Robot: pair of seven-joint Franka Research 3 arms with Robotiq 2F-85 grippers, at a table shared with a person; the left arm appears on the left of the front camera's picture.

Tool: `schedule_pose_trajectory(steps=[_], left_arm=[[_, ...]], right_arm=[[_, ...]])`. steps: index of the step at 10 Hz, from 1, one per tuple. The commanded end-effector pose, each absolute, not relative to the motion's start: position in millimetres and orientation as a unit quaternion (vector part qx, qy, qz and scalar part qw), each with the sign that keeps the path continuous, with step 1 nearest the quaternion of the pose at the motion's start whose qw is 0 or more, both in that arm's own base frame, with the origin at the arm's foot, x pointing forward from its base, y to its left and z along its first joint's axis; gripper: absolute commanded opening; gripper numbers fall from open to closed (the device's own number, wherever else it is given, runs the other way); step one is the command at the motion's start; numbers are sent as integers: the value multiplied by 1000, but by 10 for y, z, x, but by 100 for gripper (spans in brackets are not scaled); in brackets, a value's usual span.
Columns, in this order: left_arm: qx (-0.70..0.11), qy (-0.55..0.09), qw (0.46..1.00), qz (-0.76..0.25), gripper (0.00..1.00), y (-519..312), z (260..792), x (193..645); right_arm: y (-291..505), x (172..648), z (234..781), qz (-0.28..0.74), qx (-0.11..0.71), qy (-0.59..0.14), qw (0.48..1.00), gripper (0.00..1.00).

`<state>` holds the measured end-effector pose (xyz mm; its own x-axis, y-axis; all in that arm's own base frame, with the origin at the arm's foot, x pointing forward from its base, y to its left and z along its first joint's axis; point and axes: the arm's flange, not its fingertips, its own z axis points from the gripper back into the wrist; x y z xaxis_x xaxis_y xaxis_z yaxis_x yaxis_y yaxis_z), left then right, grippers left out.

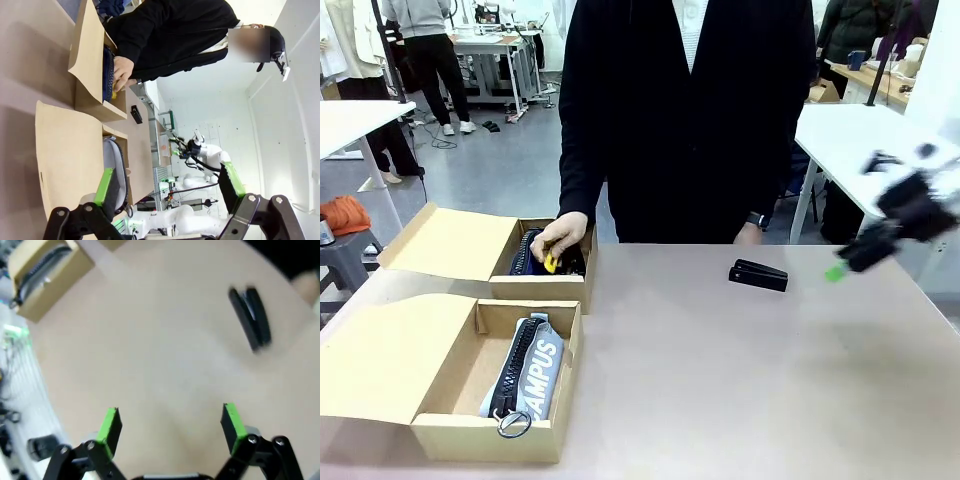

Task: Place items inside the box.
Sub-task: Pick up a Pencil pouch or Stapler and place it inside the Mailer Box closest to the robot.

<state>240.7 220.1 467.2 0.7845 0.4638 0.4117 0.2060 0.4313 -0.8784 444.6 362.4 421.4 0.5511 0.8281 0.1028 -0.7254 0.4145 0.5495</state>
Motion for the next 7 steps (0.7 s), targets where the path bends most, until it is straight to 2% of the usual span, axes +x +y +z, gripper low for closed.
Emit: schedule_pose_trajectory(steps=[1, 2, 3, 4, 5, 6, 7], left_arm=[[-531, -330, 777, 74, 100, 2178, 4671, 2396], [-531, -330, 777, 74, 100, 2178, 4671, 2396], [-531, -330, 777, 74, 100, 2178, 4671, 2396], [-531, -330, 777, 74, 100, 2178, 4671, 2396], [-531, -330, 777, 74, 100, 2178, 4671, 2396], [-531, -330, 777, 74, 100, 2178, 4671, 2396], [-531, -330, 777, 74, 100, 2178, 4671, 2396]], right_arm=[[3855, 4770, 4002, 537, 242, 20, 808, 100], [3945, 4870, 3909, 564, 229, -28, 793, 100], [4078, 4979, 3744, 601, 225, -107, 760, 100], [4201, 5031, 3540, 609, 161, -164, 759, 100], [4264, 5123, 3496, 605, 177, -190, 753, 100], [4295, 5203, 3556, 566, 195, -130, 790, 100], [4223, 5120, 3633, 590, 179, -150, 772, 100]])
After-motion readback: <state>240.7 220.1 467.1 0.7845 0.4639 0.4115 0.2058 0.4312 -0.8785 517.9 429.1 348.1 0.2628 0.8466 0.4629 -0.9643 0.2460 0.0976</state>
